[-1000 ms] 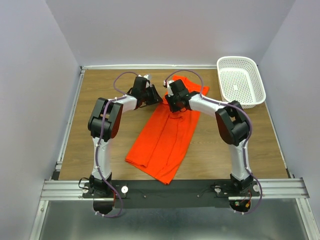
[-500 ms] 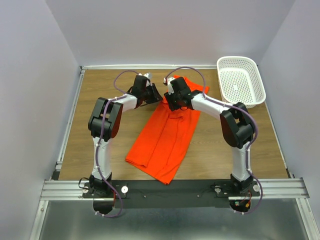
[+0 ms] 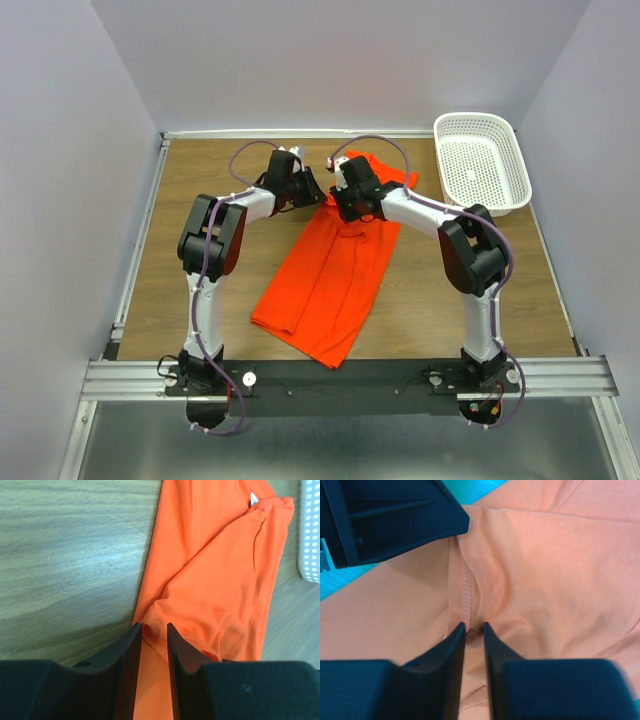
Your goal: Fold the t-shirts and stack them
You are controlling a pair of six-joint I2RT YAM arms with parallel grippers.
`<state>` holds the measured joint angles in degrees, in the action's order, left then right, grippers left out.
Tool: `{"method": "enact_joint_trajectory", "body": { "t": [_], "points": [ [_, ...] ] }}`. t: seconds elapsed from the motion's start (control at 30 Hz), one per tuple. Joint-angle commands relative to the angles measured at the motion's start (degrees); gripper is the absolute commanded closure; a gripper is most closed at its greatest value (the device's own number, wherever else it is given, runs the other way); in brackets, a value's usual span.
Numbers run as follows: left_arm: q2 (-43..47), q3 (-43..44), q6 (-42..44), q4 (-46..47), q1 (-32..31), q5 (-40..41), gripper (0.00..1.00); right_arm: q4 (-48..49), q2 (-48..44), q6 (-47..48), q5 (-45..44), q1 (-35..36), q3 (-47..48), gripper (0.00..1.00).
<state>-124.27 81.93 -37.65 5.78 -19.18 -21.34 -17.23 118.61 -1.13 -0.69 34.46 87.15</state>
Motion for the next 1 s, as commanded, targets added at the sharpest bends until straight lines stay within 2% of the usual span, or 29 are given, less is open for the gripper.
{"method": "enact_joint_trajectory", "body": {
  "t": [0.0,0.07,0.47,0.53,0.67,0.73,0.9,0.97],
  "points": [
    [-1.5,1.9,0.8,-0.7,0.3,-1.4,0.66,-0.7,1.0,-0.3,0.4,0.5,0.3,0.77],
    [-1.5,1.9,0.8,-0.7,0.3,-1.3,0.66,-0.7,0.7,0.2,0.4,0.4,-0.1,0.85],
    [-2.3,2.7,1.0,-1.5,0.6,-1.2,0.66,-2.5,-1.5,3.0,11.3,0.6,-1.6,0.83],
    [-2.2,2.4,1.1,-1.5,0.6,-1.1,0.66,-3.0,-0.8,3.1,11.3,0.7,-0.9,0.8],
    [-1.6,2.2,1.2,-1.5,0.8,-0.8,0.66,-3.2,-0.9,3.8,12.2,0.7,-0.8,0.55],
    [-1.2,2.0,1.3,-1.5,0.9,-0.5,0.66,-3.2,-1.2,4.1,14.1,0.7,-0.6,0.5],
    [3.2,-0.6,1.7,1.2,1.9,1.0,0.64,-3.6,-5.6,11.0,24.1,0.4,-1.1,0.35],
    [6.6,-3.1,2.8,2.8,2.7,1.7,0.6,-4.4,-10.3,14.6,30.5,-0.5,-2.6,0.3]
  ]
}}
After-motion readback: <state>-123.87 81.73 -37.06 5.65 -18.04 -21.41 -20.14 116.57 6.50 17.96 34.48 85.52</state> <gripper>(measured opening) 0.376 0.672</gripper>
